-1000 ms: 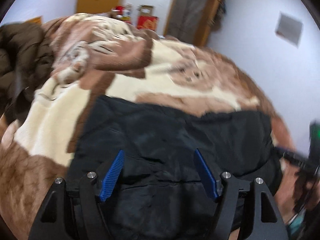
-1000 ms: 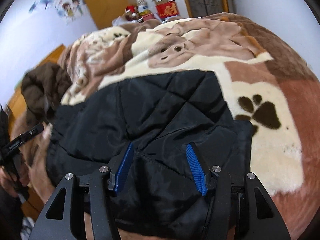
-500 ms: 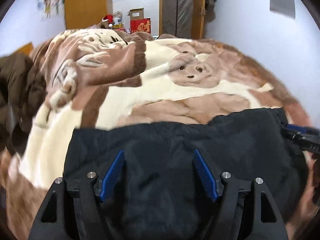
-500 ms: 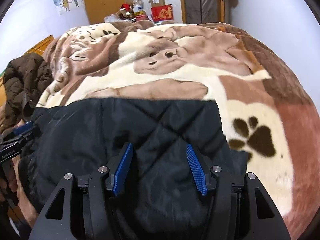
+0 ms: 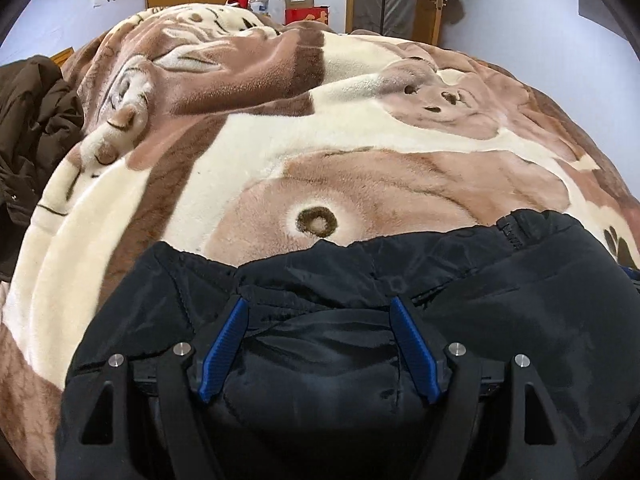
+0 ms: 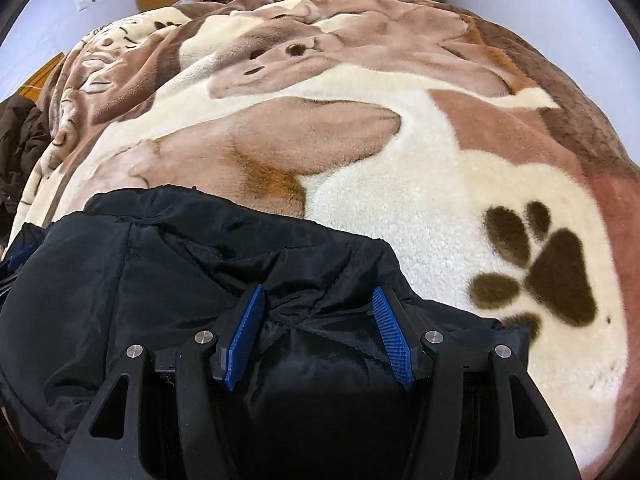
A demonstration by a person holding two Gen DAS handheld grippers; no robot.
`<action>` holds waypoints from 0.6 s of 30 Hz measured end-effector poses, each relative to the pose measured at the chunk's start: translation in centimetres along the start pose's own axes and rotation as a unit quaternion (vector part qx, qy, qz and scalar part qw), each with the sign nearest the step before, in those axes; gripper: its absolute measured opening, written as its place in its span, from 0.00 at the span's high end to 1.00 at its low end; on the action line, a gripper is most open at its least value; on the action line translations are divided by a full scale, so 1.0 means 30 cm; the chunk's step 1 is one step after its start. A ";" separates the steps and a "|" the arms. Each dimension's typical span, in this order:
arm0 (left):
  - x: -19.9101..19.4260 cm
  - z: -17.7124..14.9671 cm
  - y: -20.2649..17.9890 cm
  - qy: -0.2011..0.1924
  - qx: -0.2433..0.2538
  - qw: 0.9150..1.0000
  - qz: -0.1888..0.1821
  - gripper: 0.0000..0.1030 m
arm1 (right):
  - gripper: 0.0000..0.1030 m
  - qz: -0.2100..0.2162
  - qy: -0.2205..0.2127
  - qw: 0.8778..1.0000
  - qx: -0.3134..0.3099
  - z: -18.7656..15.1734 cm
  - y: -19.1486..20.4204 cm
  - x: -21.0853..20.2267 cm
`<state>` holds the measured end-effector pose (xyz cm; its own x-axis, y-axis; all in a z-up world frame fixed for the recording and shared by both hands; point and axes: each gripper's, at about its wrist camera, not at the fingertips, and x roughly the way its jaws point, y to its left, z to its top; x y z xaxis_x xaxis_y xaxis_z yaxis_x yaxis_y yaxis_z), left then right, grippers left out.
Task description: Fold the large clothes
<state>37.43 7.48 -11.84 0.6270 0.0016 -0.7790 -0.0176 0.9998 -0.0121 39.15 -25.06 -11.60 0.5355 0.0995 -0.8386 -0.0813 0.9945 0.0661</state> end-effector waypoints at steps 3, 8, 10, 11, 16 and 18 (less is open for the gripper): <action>0.008 0.013 -0.010 0.005 0.007 1.000 0.010 0.26 | 0.45 -0.011 0.002 1.000 -0.006 0.004 0.013 0.004; -0.127 0.062 0.008 0.006 -0.004 1.000 -0.014 0.29 | 0.45 -0.017 -0.007 1.000 0.000 0.036 0.013 -0.114; -0.223 0.076 0.003 -0.021 -0.009 0.999 -0.040 0.29 | 0.45 0.010 -0.041 0.999 0.010 0.041 0.034 -0.219; -0.270 0.078 -0.012 -0.037 -0.004 0.998 -0.056 0.29 | 0.45 0.034 -0.060 0.998 0.008 0.039 0.060 -0.276; -0.274 0.056 -0.155 -0.031 0.047 0.992 -0.110 0.29 | 0.45 0.090 -0.039 0.994 -0.039 0.007 0.225 -0.280; -0.171 0.045 -0.183 0.012 0.045 0.994 -0.099 0.28 | 0.45 0.070 -0.009 0.996 -0.050 0.004 0.252 -0.187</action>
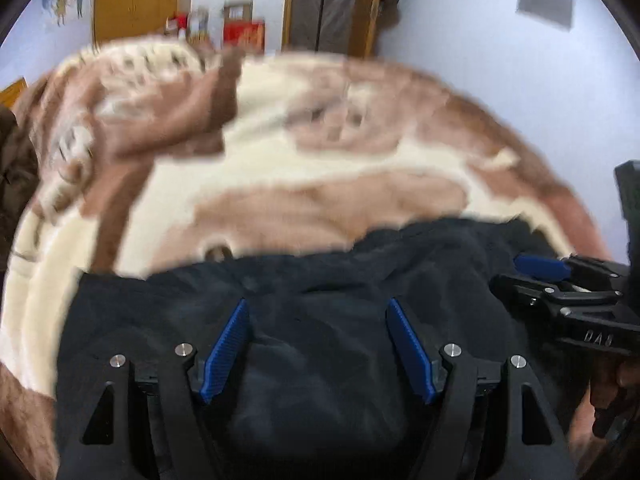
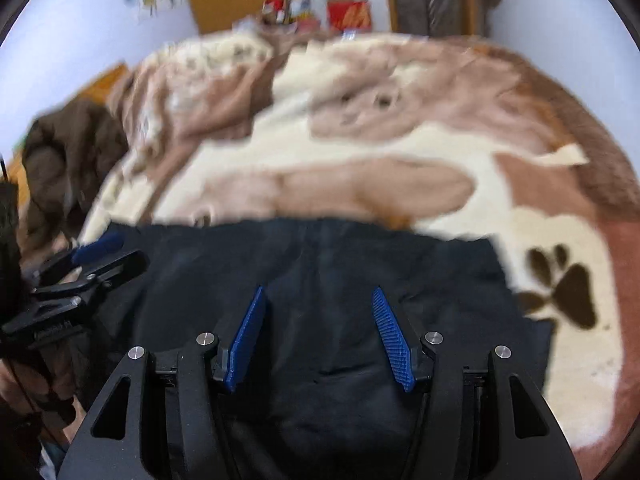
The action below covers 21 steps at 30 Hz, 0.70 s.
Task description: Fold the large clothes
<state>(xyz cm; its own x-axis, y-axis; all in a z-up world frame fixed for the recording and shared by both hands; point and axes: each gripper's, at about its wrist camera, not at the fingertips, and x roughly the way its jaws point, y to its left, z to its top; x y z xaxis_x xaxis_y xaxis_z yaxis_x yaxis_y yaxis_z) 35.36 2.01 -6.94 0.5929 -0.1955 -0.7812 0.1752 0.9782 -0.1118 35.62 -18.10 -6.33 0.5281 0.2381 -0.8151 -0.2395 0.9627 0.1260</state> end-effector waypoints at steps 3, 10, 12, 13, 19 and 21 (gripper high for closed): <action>0.093 -0.007 0.024 0.015 -0.021 1.000 0.005 0.27 | 0.46 -0.009 0.016 1.000 0.014 0.012 -0.044 0.101; 0.175 -0.040 -0.005 0.005 -0.010 0.999 0.036 0.27 | 0.46 -0.020 0.006 1.000 0.011 -0.020 -0.058 0.178; 0.173 -0.030 -0.007 0.010 -0.007 0.999 0.040 0.27 | 0.46 -0.029 0.005 1.000 0.004 -0.015 -0.048 0.181; 0.162 -0.020 -0.003 0.016 -0.008 0.999 0.037 0.27 | 0.46 -0.028 0.004 1.000 0.004 -0.014 -0.046 0.172; -0.097 0.029 0.139 -0.048 -0.019 0.998 0.026 0.34 | 0.45 -0.025 -0.054 0.998 0.023 0.009 -0.121 -0.046; -0.137 0.021 0.243 -0.061 -0.022 0.996 0.064 0.34 | 0.45 -0.056 -0.065 0.996 0.037 0.006 -0.191 -0.077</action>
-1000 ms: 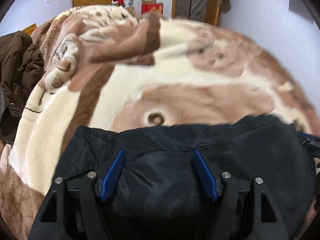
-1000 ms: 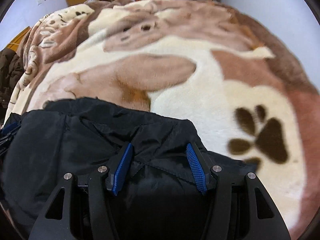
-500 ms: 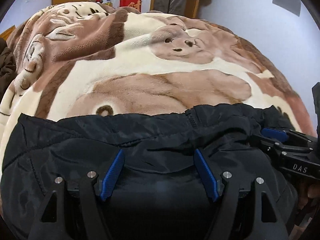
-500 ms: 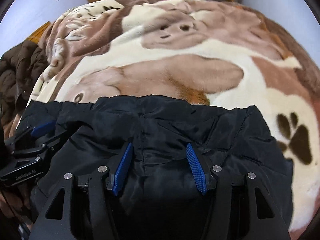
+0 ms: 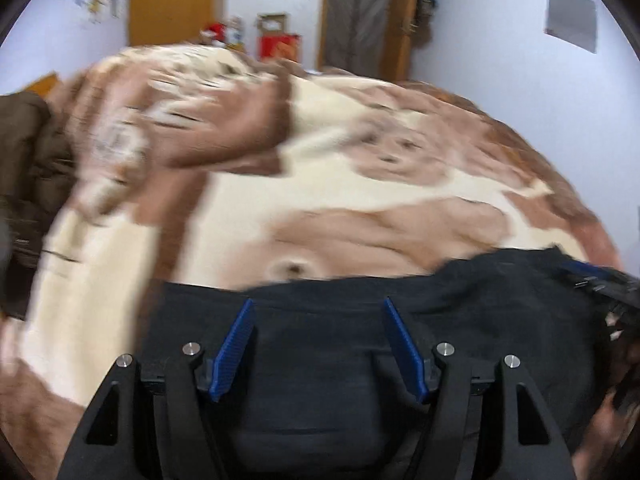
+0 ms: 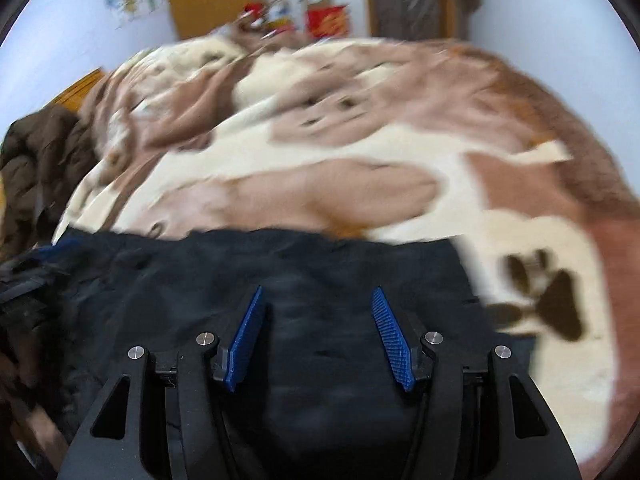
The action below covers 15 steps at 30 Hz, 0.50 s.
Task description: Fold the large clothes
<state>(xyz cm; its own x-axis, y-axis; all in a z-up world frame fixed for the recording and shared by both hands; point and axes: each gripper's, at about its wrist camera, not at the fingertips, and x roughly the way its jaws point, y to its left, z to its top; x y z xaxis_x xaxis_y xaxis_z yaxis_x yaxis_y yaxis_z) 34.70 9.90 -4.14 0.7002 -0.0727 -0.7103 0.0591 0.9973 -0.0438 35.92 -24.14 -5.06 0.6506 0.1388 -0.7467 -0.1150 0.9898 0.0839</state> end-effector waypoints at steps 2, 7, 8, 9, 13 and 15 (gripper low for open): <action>0.042 -0.024 0.117 0.023 -0.023 0.999 0.036 0.34 | 0.46 -0.030 0.028 0.999 0.020 -0.020 -0.079 0.054; 0.153 -0.114 0.210 0.045 -0.063 0.997 0.012 0.32 | 0.45 -0.033 0.029 0.999 0.022 -0.085 -0.119 0.125; 0.167 -0.119 0.206 0.042 -0.064 0.997 0.012 0.32 | 0.45 -0.041 0.027 0.999 0.015 -0.089 -0.111 0.134; 0.187 -0.123 0.201 0.042 -0.066 0.997 0.011 0.31 | 0.45 -0.043 0.028 0.999 0.015 -0.089 -0.112 0.142; 0.230 -0.133 0.183 0.043 -0.069 0.997 0.008 0.31 | 0.45 -0.041 0.031 0.998 0.027 -0.095 -0.138 0.162; 0.241 -0.143 0.184 0.042 -0.071 0.997 0.010 0.30 | 0.45 -0.042 0.030 0.998 0.030 -0.098 -0.140 0.173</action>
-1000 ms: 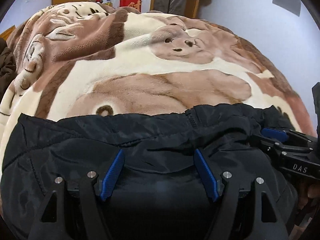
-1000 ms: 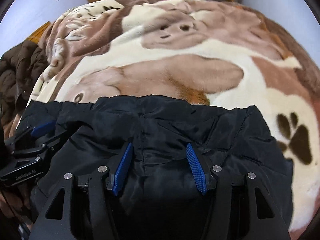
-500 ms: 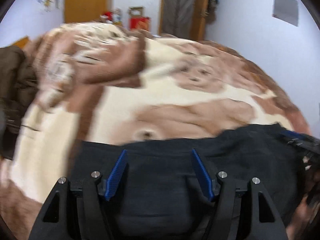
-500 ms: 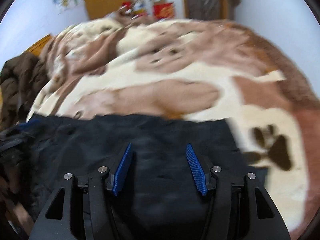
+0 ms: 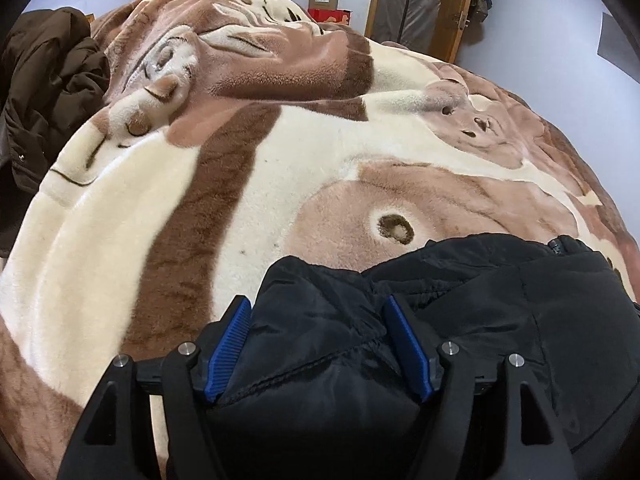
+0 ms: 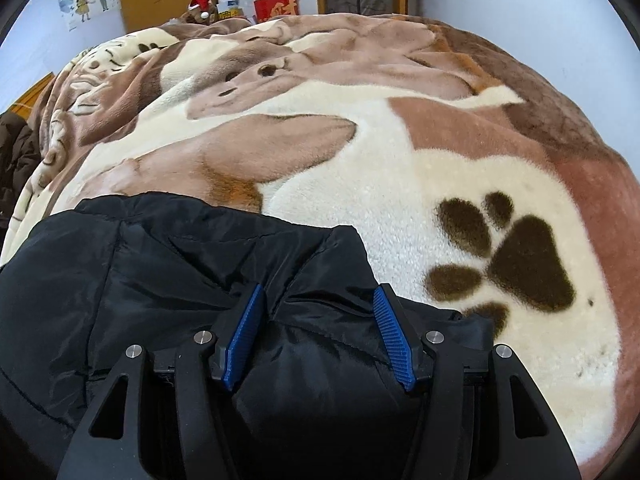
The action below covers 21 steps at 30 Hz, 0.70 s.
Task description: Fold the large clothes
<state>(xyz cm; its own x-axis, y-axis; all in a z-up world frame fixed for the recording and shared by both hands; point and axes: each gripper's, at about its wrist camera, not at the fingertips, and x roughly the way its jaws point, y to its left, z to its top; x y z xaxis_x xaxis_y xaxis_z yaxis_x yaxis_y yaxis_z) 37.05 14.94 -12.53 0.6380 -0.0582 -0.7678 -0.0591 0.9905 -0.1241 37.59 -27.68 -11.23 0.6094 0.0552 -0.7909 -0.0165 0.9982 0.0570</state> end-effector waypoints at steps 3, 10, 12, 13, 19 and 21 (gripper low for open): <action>0.006 -0.010 0.002 -0.005 -0.003 1.000 0.001 0.30 | 0.45 -0.007 -0.002 1.000 -0.003 -0.008 0.013 0.010; 0.011 -0.016 0.003 -0.010 -0.006 1.000 0.006 0.29 | 0.45 -0.008 0.002 1.000 -0.004 -0.007 0.014 0.017; 0.012 -0.018 0.004 -0.012 -0.007 1.000 0.006 0.29 | 0.45 -0.008 0.002 1.000 -0.004 -0.008 0.014 0.017; 0.012 -0.019 0.005 -0.012 -0.008 1.000 0.005 0.29 | 0.45 -0.009 0.001 1.000 -0.004 -0.007 0.015 0.018; -0.010 0.008 -0.006 0.003 0.001 1.000 0.020 0.29 | 0.45 -0.025 0.009 1.000 -0.013 0.007 0.031 0.001; -0.047 0.023 -0.007 0.006 0.001 1.000 0.025 0.30 | 0.45 -0.030 0.016 0.999 -0.018 0.020 0.036 -0.024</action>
<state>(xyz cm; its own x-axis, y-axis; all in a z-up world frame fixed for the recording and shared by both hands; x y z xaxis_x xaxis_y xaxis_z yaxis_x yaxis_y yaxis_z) 36.70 14.90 -10.99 0.6251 -0.0099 -0.7805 -0.0897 0.9924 -0.0844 37.61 -26.65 -10.24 0.5843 -0.0040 -0.8115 -0.0091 0.9999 -0.0115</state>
